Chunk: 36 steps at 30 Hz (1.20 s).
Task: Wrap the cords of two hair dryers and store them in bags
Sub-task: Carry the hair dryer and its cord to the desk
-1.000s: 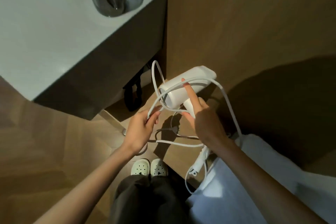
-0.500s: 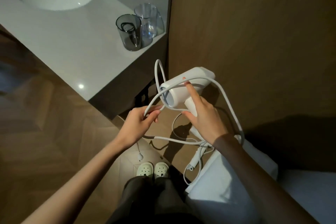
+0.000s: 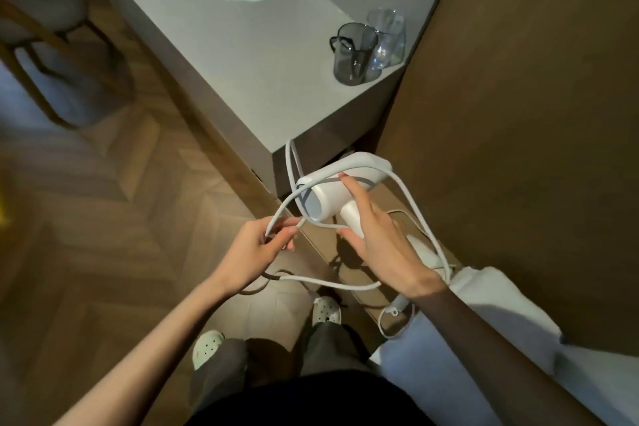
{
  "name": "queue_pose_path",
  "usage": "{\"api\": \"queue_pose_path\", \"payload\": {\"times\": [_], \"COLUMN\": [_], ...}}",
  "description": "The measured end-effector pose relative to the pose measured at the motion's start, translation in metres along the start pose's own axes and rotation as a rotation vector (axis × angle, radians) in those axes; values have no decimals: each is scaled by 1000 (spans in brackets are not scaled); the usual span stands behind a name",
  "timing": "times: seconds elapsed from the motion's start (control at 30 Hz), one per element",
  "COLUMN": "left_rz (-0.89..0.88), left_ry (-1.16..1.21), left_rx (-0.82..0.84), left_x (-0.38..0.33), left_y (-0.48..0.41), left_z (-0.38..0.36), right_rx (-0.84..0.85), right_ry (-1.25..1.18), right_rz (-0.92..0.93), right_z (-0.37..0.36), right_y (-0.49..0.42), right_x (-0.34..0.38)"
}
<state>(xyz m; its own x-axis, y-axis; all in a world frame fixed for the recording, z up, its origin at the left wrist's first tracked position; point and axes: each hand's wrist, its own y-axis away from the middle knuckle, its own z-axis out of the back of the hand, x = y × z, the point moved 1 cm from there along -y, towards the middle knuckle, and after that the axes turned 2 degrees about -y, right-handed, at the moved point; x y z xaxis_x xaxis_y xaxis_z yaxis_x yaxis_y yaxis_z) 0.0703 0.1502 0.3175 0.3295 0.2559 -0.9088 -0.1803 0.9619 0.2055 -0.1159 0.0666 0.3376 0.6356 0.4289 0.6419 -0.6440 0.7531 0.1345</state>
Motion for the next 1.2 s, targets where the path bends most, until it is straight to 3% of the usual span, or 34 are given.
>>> {"api": "queue_pose_path", "payload": {"times": [0.6,0.87,1.0,1.2], "left_rz": [51,133,53,69], "left_ry": [33,98,2,-13], "left_rx": [-125,-239,-285,-353], "left_x": [120,148,161,166], "left_y": [77,27,-19,-89], "left_z": [264,360,417,505], "right_rx": [37,69,114,129], "right_ry": [1,29,-24,27], "right_rz": [138,236,251,351], "right_z": [-176,-200,-211,-213], "right_y": [-101,-210,-288,-408], "right_x": [223,282,310,354]}}
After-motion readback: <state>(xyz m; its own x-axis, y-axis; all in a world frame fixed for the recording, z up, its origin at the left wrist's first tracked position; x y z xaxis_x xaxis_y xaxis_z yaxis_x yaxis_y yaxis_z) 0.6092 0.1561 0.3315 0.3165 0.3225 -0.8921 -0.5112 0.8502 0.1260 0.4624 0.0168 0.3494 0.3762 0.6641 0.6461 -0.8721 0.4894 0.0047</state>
